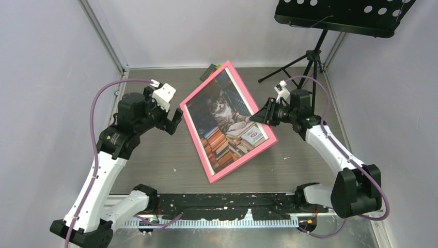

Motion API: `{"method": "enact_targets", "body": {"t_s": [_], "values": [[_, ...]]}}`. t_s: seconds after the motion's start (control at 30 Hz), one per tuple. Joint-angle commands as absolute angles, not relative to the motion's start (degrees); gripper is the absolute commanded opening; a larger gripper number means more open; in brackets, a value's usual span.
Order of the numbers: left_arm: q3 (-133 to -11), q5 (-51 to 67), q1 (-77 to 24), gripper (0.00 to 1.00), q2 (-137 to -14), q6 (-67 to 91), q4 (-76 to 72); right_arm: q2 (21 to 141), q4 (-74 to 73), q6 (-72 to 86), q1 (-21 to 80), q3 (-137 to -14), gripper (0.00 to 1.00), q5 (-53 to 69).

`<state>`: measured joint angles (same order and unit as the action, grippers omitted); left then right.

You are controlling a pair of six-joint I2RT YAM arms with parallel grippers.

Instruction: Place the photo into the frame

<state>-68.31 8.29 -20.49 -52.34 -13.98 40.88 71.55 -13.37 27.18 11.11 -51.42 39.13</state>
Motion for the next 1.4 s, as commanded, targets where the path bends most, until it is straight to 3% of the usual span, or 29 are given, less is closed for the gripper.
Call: {"method": "enact_targets", "body": {"t_s": [0.0, 0.43, 0.93, 1.13, 1.37], "values": [[-67.5, 9.7, -20.2, 0.99, -52.9, -13.9, 38.4, 69.2, 4.3, 28.5, 11.3, -44.8, 0.06, 39.4], [-65.2, 9.7, -20.2, 1.0, -53.6, -13.8, 36.7, 73.5, 21.5, 30.6, 10.1, -31.3, 0.06, 32.7], [-64.4, 8.6, -20.2, 1.0, -54.0, -14.7, 36.7, 91.1, 30.1, 31.3, 9.1, -32.4, 0.11, 36.6], [-64.3, 8.7, -20.2, 1.0, -54.9, -14.7, 36.5, 94.1, 30.3, 31.0, 9.1, -32.7, 0.21, 37.1], [-64.4, 8.9, -20.2, 1.0, -55.3, -14.7, 36.4, 95.2, 29.4, 29.8, 8.9, -33.0, 0.46, 36.9]]}}
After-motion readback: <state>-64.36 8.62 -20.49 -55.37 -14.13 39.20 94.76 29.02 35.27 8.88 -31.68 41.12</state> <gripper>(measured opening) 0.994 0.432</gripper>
